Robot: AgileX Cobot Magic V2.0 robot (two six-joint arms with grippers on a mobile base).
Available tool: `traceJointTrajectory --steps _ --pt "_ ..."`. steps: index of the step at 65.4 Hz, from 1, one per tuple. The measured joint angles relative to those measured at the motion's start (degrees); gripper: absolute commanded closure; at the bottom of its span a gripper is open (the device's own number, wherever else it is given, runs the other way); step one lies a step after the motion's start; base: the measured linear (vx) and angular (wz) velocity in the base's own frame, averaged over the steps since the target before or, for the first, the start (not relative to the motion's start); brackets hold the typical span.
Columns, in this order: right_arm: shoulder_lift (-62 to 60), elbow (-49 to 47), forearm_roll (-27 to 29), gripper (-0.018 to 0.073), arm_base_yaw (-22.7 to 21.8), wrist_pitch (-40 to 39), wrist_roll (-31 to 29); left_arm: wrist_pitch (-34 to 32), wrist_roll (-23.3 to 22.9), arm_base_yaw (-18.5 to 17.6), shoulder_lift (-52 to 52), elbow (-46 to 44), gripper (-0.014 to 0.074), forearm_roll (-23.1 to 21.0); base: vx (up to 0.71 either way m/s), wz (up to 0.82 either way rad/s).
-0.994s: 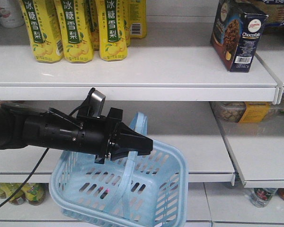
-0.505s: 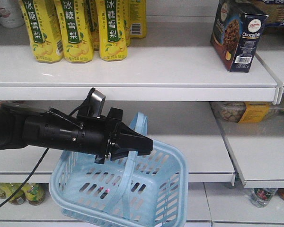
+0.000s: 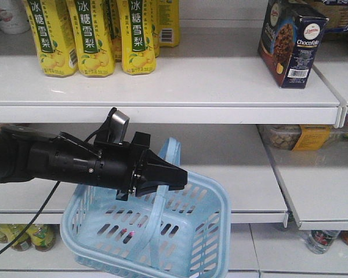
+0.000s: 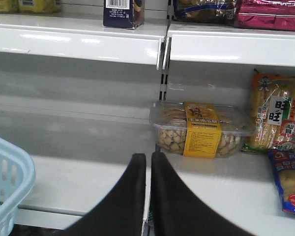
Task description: Left arm holds basket, right arm returns cookies
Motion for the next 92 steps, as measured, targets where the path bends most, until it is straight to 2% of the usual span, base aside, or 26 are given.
traceJointTrajectory --steps 23,36,54,64,79,84,89,92 --pt "0.0 0.0 0.0 0.0566 0.0 0.0 0.0 -0.2 0.3 0.0 -0.4 0.7 0.0599 -0.6 0.00 0.00" --pt "0.0 0.0 -0.1 0.0566 0.0 0.1 0.0 -2.5 2.5 0.5 -7.8 5.7 0.0599 -2.3 0.00 0.00" --pt "0.0 0.0 -0.2 0.0566 0.0 0.1 0.0 -4.9 2.7 0.5 -23.8 16.7 0.0599 4.1 0.00 0.00" --pt "0.0 0.0 -0.2 0.0566 0.0 0.1 0.0 -11.1 2.7 0.5 -34.2 23.0 0.0599 10.6 0.00 0.00" --pt "0.0 0.0 -0.2 0.0566 0.0 0.1 0.0 -26.4 1.7 0.5 -50.5 30.8 0.0599 25.1 0.00 0.00" --pt "0.0 0.0 -0.2 0.0566 0.0 0.1 0.0 -31.6 -0.8 0.5 -55.1 33.0 0.0599 31.3 0.00 0.00" --pt "0.0 0.0 -0.2 0.0566 0.0 0.1 0.0 -36.2 -5.9 0.5 -59.9 34.9 0.0599 37.3 0.00 0.00" --pt "0.0 0.0 -0.2 0.0566 0.0 0.1 0.0 -39.6 -10.5 0.5 -62.9 36.5 0.0599 42.8 0.00 0.00"
